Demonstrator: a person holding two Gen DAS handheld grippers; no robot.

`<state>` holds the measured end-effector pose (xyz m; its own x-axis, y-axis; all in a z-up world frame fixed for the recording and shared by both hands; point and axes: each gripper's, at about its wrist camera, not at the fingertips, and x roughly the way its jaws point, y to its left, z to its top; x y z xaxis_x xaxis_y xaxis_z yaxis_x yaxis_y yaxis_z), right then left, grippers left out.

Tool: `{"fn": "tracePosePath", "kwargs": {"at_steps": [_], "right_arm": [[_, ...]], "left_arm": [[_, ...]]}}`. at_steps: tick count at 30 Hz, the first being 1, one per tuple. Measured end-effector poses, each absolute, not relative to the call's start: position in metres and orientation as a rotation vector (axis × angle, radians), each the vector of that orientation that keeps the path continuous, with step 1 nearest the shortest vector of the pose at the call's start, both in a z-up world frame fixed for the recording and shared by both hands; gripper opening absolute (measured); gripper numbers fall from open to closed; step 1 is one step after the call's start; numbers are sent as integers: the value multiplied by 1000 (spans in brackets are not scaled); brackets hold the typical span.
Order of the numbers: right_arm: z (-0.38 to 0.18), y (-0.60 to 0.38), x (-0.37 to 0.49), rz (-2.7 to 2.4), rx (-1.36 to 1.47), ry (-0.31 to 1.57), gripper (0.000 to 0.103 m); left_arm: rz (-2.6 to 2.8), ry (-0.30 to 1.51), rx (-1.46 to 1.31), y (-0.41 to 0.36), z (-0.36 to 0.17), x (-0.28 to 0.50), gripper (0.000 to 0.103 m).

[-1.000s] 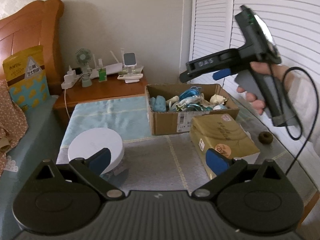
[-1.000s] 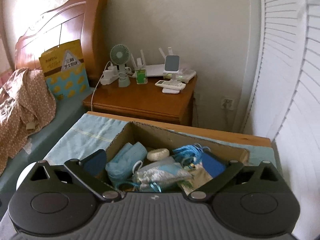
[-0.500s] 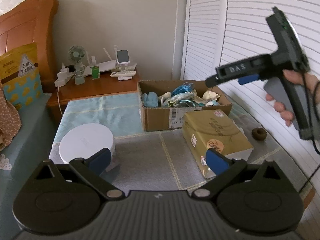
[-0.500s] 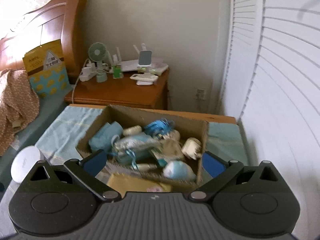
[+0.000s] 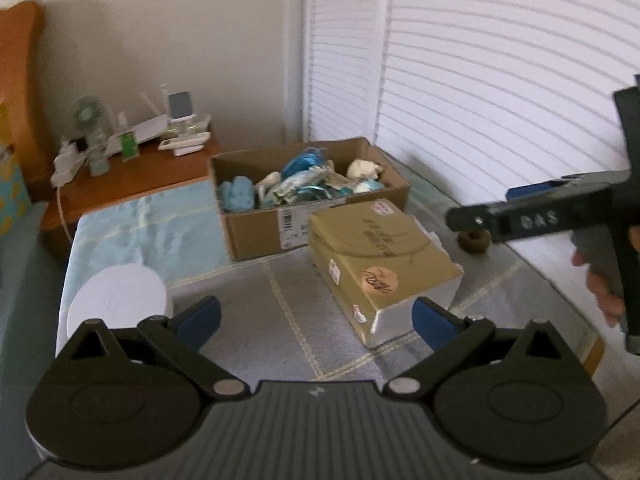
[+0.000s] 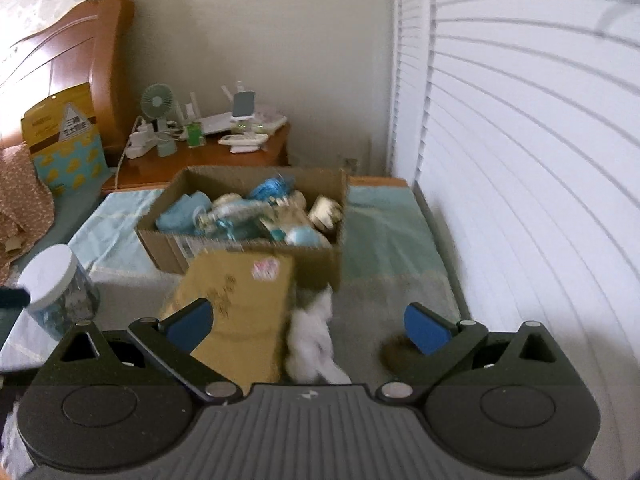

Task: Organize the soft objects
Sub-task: 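Move left tool to white plush bunny and close on it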

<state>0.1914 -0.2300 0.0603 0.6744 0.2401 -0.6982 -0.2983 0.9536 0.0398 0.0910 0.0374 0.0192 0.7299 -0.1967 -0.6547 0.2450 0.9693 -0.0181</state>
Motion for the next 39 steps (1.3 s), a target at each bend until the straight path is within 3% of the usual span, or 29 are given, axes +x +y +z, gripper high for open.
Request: {"fn": "tracePosePath", "kwargs": {"at_steps": [17,26,39], "right_arm": [[29,-259,146,205,-193,853,103],[15,-270,138,189,-183,900,103],[3,-275,135,201,-188,933,103]], "left_arm": [[-562,756,332,-30,42,151,101],[-726,831,659,-100,27,191,98],[-879,1012,855,-148,-10,238,72]]}}
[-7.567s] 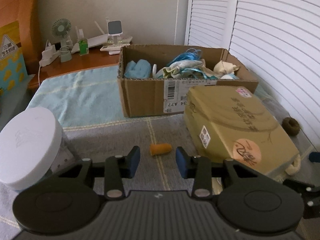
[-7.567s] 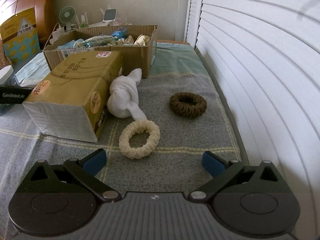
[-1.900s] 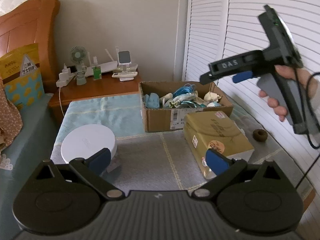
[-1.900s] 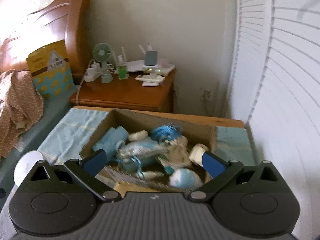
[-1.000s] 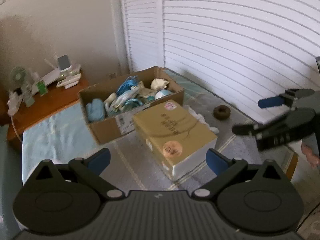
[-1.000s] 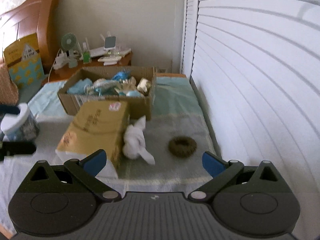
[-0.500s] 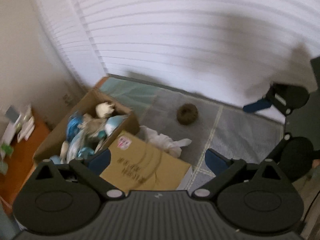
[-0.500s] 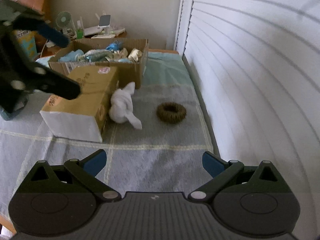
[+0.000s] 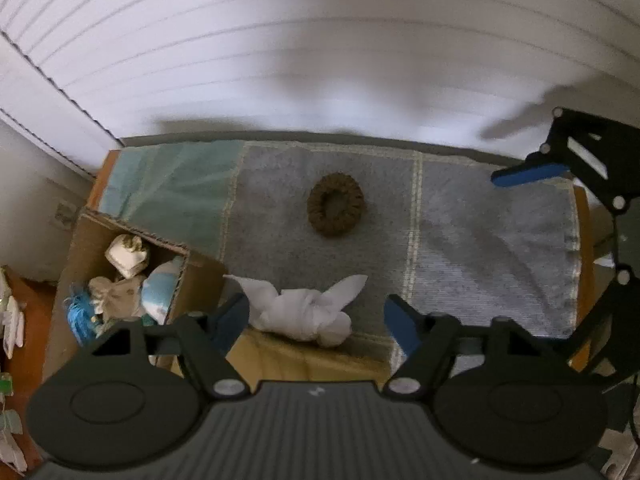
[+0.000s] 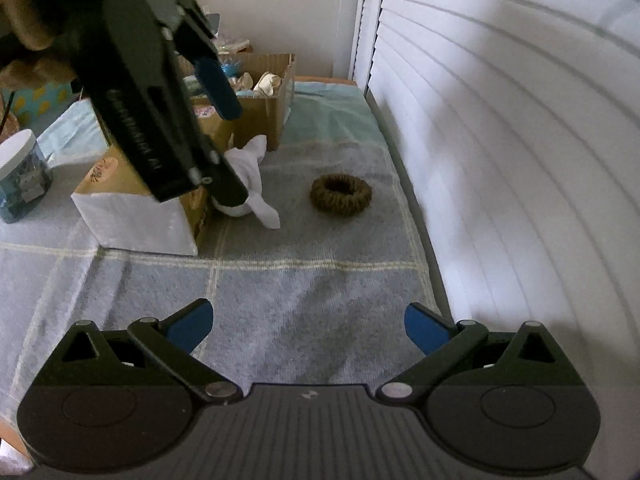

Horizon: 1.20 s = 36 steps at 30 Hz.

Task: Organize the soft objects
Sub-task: 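Move left tool to white plush bunny and close on it, then lift white plush bunny with left tool while right tool moves toward brown rope ring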

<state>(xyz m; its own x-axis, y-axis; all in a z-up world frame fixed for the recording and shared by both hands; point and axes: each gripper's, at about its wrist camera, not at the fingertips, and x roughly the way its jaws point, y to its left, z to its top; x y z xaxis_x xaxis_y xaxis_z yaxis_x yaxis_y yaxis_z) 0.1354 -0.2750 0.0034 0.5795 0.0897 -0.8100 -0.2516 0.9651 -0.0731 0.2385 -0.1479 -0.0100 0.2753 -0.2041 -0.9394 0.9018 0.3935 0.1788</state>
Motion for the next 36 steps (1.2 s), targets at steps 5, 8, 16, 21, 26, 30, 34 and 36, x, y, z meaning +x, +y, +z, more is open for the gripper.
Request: {"fn": "tracePosePath", "kwargs": {"at_steps": [5,8,16,21,26,30,34,36], "right_arm": [[3,-280,137,192,-183,938,103],[2,-280,139,188,-178,940,103],[1,-276,140,194,-185,944,103],[2,-275,140,193,-190,941,103],[3,-277,139,184,-183,942,103],[3,-276,139,180,-189,943,103],[4,-276,139,183,-185,939,103],[4,-277,139,181,-186,939,103]], "left_arm": [[-900,1041,935,-158,-22,246,67],[-891,1049,975,-163,-28,250,67],[-879,1089,1077,-170,-53,247,65],[-867,1083,1053,-169,-55,247,53],[-879,1060,970,-168,-46,249,52],[-894,1026,947,-171,-38,248,55],[-896,1038,950,-178,-42,247,58],[-889,1043,959,-180,-47,248,60]]}}
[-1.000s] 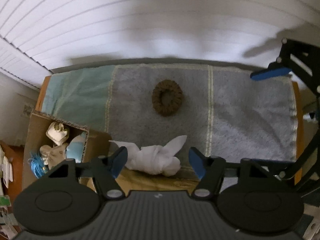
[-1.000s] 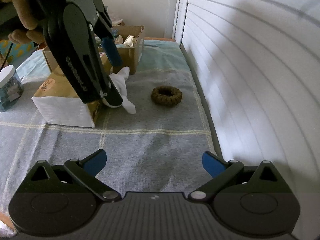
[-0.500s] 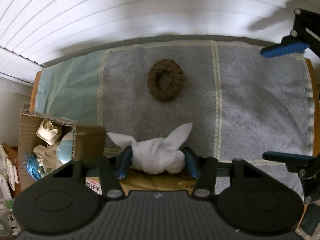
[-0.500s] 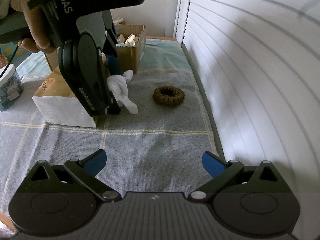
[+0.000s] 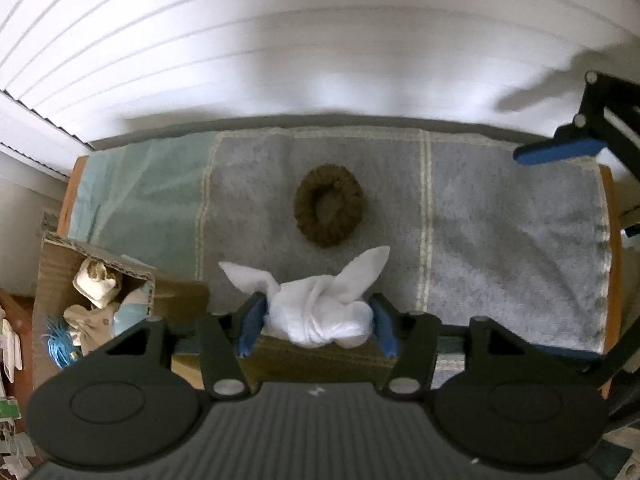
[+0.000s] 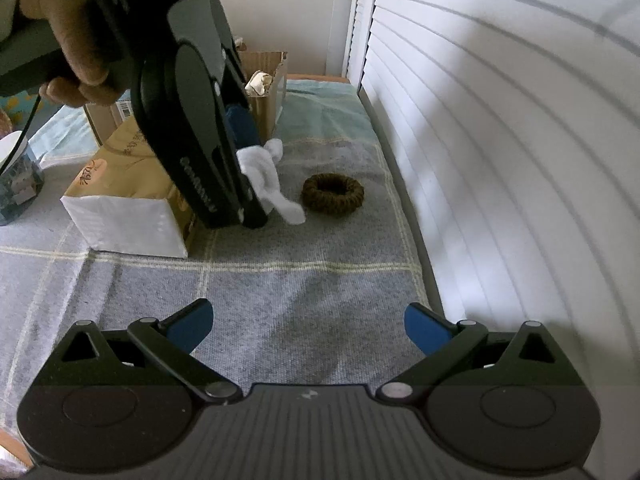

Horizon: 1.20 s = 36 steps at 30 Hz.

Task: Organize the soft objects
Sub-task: 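Lift white plush bunny with left tool while right tool moves toward brown rope ring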

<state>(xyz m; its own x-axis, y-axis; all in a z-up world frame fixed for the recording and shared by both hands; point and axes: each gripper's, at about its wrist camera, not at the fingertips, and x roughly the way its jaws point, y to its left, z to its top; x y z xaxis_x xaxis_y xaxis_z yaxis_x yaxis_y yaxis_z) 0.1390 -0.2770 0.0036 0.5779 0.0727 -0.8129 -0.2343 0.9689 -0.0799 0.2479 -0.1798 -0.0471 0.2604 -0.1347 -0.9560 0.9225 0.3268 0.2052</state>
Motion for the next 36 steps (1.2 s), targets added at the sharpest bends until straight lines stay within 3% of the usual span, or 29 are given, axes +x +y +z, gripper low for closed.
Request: {"fn": "tracePosePath", "kwargs": {"at_steps": [6,9,17,23,36], "right_arm": [[4,-276,140,181,-184,936,103],[4,-277,141,178,-184,936,103],[3,-279,141,183,-186,888,102],[-2,-276,143,190,-205,861,87],[6,-275,144,174,-212,803,82]], "left_arm": [[-875,1065,958,-180,-51,251,63],[-873,1079,944,-182,-51,252,53],[-860,1043,858,-178,-30,254,52],[-846,1019,793,-166,-9,240,52],[-754,947,614,-109,18,166,52]]}}
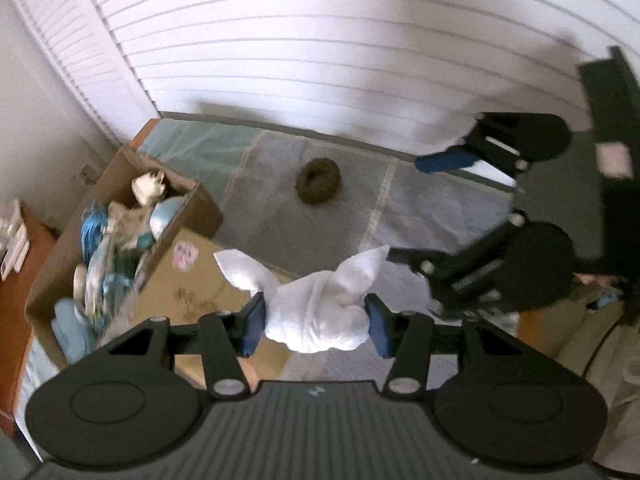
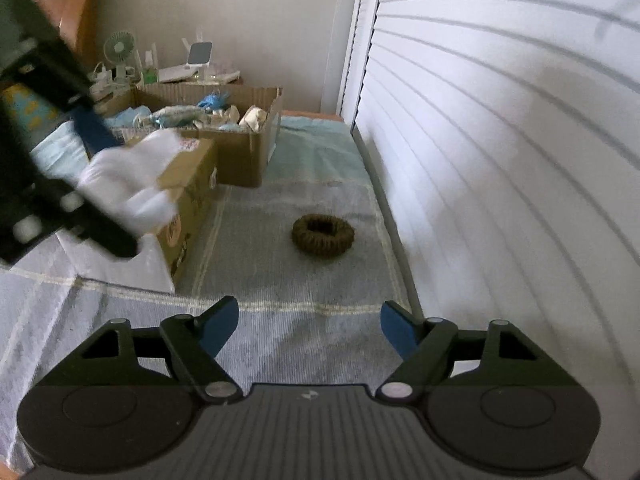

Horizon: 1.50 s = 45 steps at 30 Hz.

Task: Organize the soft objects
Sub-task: 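Lift white plush bunny with left tool while right tool moves toward brown rope ring, then close right tool on brown rope ring and lift it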

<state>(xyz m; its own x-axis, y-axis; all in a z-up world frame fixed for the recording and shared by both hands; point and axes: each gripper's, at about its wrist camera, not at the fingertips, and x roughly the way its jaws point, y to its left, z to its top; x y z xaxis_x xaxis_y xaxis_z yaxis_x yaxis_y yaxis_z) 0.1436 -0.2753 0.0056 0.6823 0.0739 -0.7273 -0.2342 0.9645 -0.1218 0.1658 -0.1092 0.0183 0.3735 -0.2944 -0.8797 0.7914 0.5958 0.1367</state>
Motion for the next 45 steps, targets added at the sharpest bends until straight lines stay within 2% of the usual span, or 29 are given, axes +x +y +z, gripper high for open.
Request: {"fn": "tracePosePath", "kwargs": {"at_steps": [8,14,22,35,37,39,45], "right_arm": [[6,-272,146,172,-217,760,77],[7,-273,154,159,-190,733,66],[-3,-274,179,130,-162,726,65],[-13,-273,202,130,-160,732,65],[-14,-273,205,128,-156,738,62],[-16,-273,208,131,-156,751,54],[-19,-273,210,133,-158,758,49]], "left_arm": [[-649,861,445,-78,19,116,52],[-577,800,340,-62,25,94,52],[-513,744,281,-56,27,85,52],[-486,775,190,-52,9,85,52],[-487,777,183,-51,8,86,52],[-488,777,181,-52,8,86,52],[-485,779,177,-51,7,86,52]]}}
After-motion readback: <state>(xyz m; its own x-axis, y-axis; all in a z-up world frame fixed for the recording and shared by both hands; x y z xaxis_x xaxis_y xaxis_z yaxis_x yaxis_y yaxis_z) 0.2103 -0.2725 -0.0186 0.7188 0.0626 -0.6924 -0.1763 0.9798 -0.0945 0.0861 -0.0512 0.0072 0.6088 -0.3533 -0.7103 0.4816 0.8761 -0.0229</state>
